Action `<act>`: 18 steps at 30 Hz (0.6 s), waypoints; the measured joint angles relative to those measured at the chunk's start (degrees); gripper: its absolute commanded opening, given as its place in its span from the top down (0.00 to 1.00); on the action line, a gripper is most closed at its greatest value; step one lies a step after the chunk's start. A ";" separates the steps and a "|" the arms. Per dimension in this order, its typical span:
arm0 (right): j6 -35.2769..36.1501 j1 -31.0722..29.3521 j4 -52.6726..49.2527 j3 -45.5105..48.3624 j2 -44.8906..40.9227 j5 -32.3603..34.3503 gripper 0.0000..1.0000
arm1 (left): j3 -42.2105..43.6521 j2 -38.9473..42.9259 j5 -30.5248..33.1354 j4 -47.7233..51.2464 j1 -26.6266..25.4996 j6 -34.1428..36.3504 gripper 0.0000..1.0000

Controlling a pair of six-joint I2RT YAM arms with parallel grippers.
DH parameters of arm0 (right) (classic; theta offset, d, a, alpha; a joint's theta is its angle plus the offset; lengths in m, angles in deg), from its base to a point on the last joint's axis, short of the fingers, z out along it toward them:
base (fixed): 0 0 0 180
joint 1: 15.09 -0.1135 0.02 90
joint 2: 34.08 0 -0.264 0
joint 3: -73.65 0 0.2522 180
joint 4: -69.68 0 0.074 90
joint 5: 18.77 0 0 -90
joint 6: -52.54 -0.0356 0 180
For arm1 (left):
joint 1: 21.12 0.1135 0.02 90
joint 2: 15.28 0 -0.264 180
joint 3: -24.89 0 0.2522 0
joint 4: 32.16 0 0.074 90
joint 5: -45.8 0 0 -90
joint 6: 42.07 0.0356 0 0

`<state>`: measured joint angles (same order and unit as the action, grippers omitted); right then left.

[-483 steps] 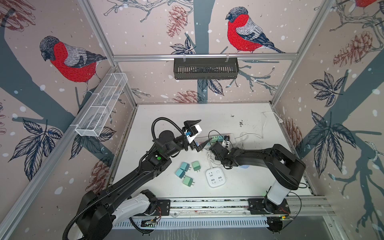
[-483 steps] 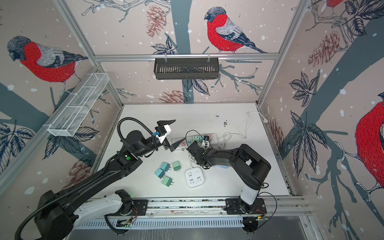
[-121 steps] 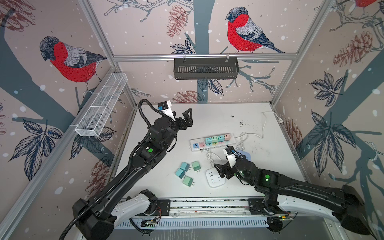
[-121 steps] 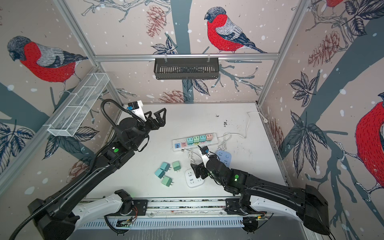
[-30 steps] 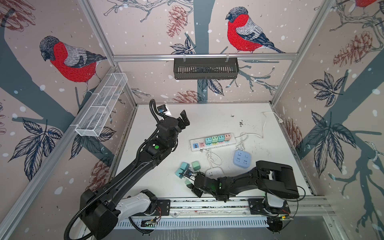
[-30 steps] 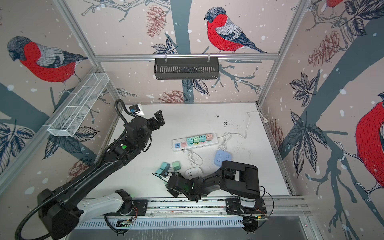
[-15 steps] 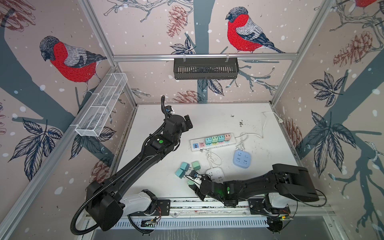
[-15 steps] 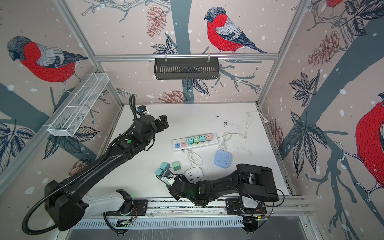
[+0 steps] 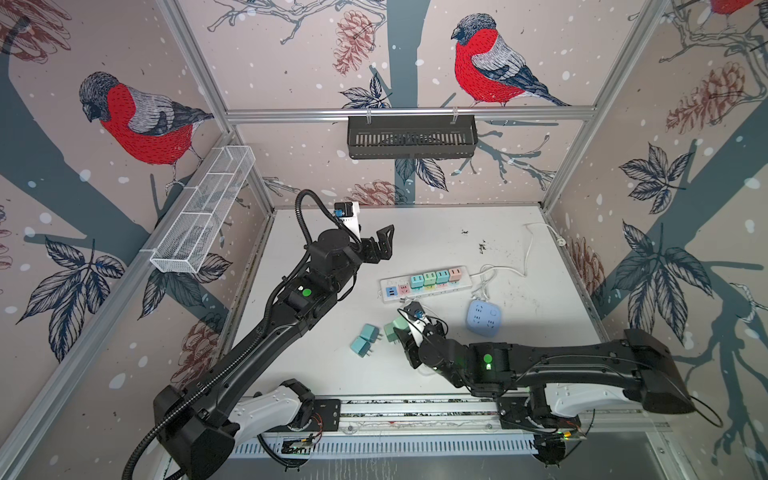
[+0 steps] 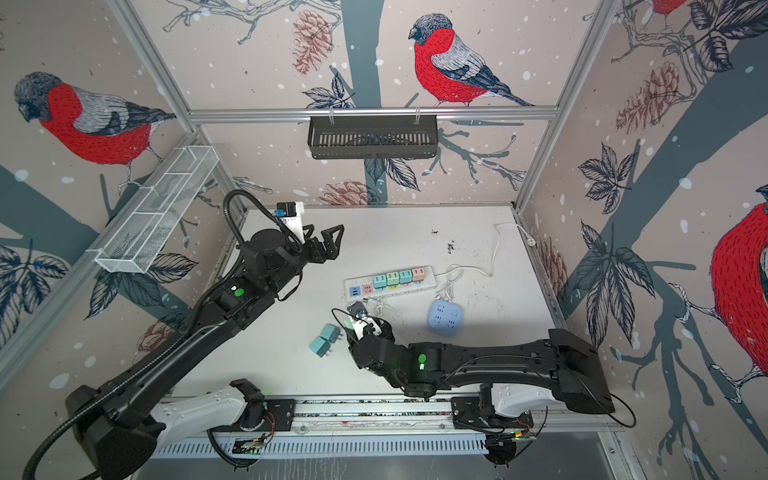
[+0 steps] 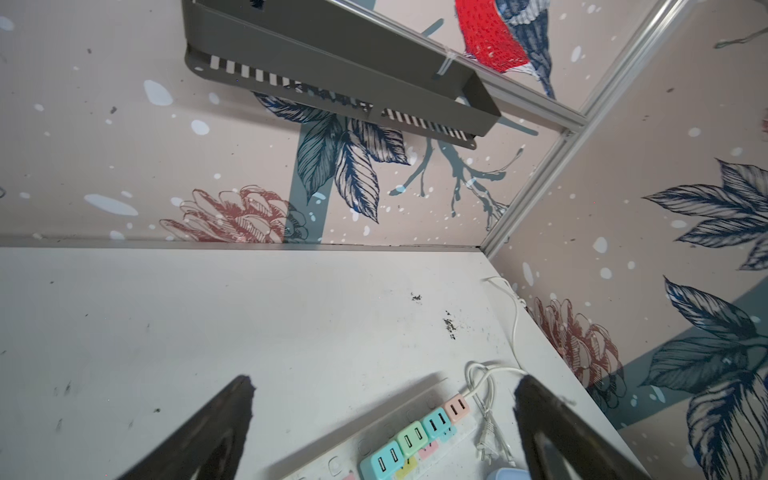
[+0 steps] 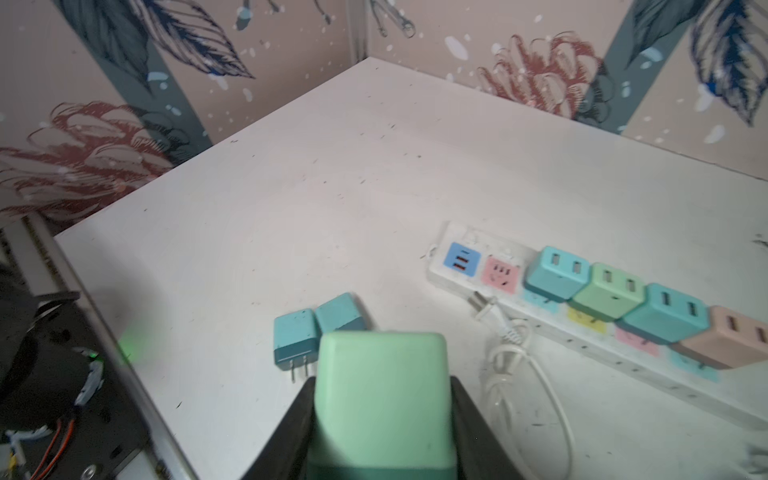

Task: Insert the plug
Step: 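Lift the light-green adapter with the right gripper while the left gripper approaches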

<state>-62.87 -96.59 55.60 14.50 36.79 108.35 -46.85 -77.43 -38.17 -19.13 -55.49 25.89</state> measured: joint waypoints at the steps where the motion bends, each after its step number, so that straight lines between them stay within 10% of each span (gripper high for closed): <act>1: 0.31 1.18 -0.09 0.26 -1.31 1.22 0.98 | 1.49 0.63 -0.76 -1.29 0.00 0.28 0.02; 18: 28.63 20.31 15.47 10.27 -18.05 -12.28 1.00 | 5.66 5.46 -22.36 -9.29 -0.02 1.31 0.06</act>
<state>-34.24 -76.28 71.07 24.78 18.73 96.07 -41.19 -71.97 -60.53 -28.42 -55.51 27.20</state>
